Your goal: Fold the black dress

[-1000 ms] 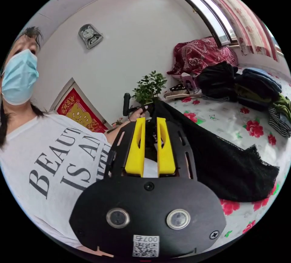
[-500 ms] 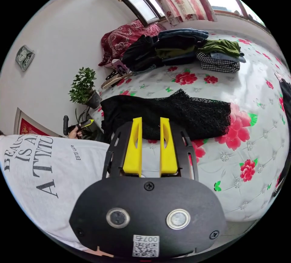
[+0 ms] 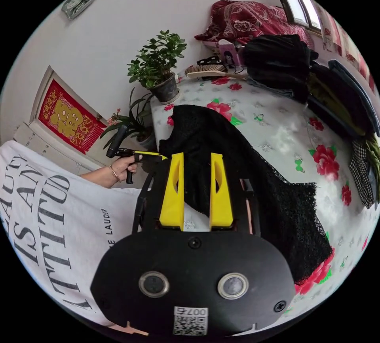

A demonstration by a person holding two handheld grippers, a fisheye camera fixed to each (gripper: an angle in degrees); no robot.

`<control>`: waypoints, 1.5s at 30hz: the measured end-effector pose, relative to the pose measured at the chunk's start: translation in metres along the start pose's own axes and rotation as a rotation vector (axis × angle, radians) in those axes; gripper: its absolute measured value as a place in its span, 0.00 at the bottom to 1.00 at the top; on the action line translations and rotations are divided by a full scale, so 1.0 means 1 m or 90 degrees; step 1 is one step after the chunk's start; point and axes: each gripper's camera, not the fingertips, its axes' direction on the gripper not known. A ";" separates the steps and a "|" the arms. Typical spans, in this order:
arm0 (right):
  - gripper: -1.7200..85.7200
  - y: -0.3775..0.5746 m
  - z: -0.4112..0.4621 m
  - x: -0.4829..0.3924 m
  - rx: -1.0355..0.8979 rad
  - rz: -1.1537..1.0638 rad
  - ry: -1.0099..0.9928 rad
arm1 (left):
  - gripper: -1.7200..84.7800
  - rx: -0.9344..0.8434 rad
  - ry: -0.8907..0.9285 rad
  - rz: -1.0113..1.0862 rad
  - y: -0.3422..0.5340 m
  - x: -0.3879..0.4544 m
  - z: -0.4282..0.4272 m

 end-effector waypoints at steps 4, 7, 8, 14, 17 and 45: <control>0.10 -0.045 0.013 0.011 -0.011 -0.014 0.015 | 0.12 0.060 -0.003 0.016 0.004 -0.019 -0.032; 0.11 -0.078 0.028 0.037 -0.035 -0.002 0.060 | 0.15 0.079 -0.018 -0.023 -0.001 -0.049 -0.051; 0.11 -0.090 0.037 0.052 -0.048 0.005 0.088 | 0.16 0.082 -0.013 -0.035 -0.005 -0.060 -0.054; 0.07 -0.084 0.114 0.150 -0.237 0.153 0.195 | 0.17 0.023 0.001 -0.038 -0.049 -0.072 -0.014; 0.04 -0.040 0.115 0.140 -0.237 0.142 0.155 | 0.12 -0.008 -0.074 -0.025 -0.074 -0.060 0.009; 0.09 -0.171 0.202 0.120 -0.155 0.112 0.070 | 0.02 0.030 -0.020 0.109 -0.108 -0.102 -0.023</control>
